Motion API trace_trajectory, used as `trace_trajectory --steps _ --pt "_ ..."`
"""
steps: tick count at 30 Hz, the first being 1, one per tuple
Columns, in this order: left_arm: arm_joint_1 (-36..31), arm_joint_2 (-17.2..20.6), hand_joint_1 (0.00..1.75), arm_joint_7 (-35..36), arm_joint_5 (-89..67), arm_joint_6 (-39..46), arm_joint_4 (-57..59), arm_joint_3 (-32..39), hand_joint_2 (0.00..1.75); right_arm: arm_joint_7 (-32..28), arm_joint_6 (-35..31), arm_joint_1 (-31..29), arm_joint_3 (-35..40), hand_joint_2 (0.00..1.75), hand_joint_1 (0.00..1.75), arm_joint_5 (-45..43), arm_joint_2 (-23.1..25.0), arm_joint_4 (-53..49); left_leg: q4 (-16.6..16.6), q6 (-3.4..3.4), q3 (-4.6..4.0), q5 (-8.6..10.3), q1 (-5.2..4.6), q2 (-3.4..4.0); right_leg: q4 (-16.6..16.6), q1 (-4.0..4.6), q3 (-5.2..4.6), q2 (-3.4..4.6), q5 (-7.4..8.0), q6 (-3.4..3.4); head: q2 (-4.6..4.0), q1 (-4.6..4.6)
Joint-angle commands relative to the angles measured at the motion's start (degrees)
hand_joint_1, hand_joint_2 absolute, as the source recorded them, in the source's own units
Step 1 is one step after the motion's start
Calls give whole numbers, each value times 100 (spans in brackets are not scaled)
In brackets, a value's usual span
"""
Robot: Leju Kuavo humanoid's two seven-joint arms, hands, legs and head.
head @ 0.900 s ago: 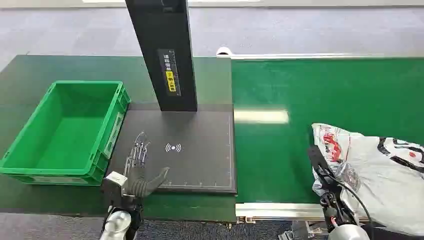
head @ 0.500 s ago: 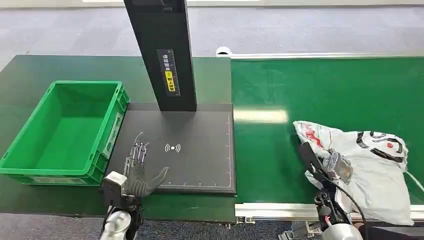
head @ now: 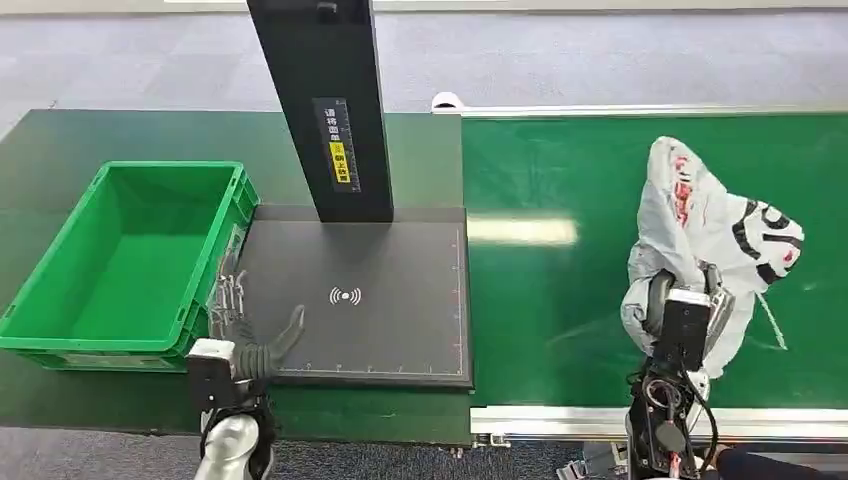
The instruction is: Moved the parcel from conveyor to table for the left to box.
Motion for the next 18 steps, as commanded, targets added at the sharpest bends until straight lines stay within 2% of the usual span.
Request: trace_trajectory --steps 1,2,4,6,8,10,12,13,15,18 --pt "226 203 0 2 241 628 -875 -510 175 -9 61 604 2500 175 175 93 -123 -1708 -1 -1 1 -5 0 27 0 1 -7 19 2 -4 0 0" --pt "183 217 0 2 269 637 -823 -589 175 -9 -137 570 2918 175 175 467 -175 -1481 -4 0 0 -2 -2 18 -2 0 -5 11 2 -3 0 -2" --pt "146 185 0 2 275 693 -794 -619 175 -9 -207 503 3268 175 175 901 -92 -1151 -10 0 9 0 1 26 -9 3 -1 17 6 -4 0 0" --pt "158 176 0 2 357 650 -827 -708 175 -9 -13 298 3681 175 175 1464 -16 -504 -6 0 8 -1 3 17 -6 4 3 13 3 -3 0 2" --pt "115 159 0 2 413 596 -731 -774 175 84 269 35 3962 175 175 2511 145 341 -11 1 16 -2 4 32 -10 5 7 25 6 -3 0 0" --pt "44 147 0 2 426 524 -622 -810 175 302 49 -218 4211 175 175 3410 312 1117 -19 0 23 1 5 35 -19 7 14 27 9 -4 0 0" --pt "-63 153 0 2 443 421 -468 -839 175 418 168 -640 4587 175 175 4183 442 2181 -12 0 22 -1 6 30 -11 7 14 24 6 -4 0 -4" --pt "-94 147 0 2 436 426 -437 -840 175 397 242 -689 4648 175 175 4241 468 2316 -19 1 27 2 5 40 -18 6 16 31 11 -4 0 0" --pt "-247 140 0 2 441 295 -257 -892 175 395 488 -1058 5091 175 175 4685 658 3253 -12 -1 19 1 6 23 -11 7 14 17 5 -3 -2 -2" --pt "-368 108 0 2 451 208 -108 -916 175 402 859 -1349 5452 175 175 4960 812 3848 -11 1 15 4 2 16 -8 3 12 10 5 -2 0 2"
